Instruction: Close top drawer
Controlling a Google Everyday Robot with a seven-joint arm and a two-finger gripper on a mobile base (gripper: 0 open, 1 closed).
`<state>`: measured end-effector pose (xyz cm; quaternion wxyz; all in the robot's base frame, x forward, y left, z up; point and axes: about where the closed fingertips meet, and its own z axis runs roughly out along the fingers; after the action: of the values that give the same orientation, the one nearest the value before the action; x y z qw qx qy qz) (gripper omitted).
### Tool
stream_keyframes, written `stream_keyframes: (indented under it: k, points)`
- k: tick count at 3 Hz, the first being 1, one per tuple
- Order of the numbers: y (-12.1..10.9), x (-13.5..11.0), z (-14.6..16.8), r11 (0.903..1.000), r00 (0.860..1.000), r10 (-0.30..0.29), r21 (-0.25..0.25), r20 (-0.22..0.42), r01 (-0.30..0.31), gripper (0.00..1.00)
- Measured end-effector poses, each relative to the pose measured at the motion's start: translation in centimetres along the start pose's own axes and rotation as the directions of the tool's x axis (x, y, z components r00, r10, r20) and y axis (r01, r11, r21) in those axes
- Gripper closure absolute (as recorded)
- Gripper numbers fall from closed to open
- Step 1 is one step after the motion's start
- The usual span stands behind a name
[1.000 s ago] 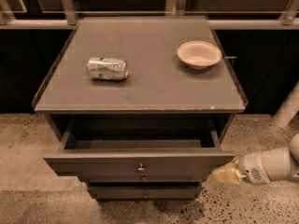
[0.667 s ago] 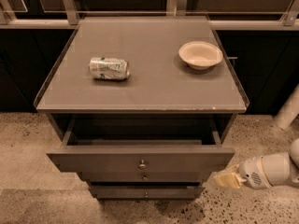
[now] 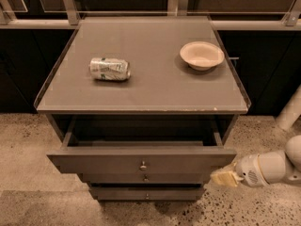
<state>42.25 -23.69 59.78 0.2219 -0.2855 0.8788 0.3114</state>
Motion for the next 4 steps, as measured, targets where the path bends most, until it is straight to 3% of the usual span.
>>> stream_keyframes:
  k: [2, 4]
  points:
    - [0.2, -4.2, 3.0, 0.9947, 0.994, -0.097, -0.029, 0.050, 0.099, 1.00]
    - [0.3, -7.6, 4.4, 0.9845, 0.980, -0.172, -0.017, 0.100, 0.175, 1.00]
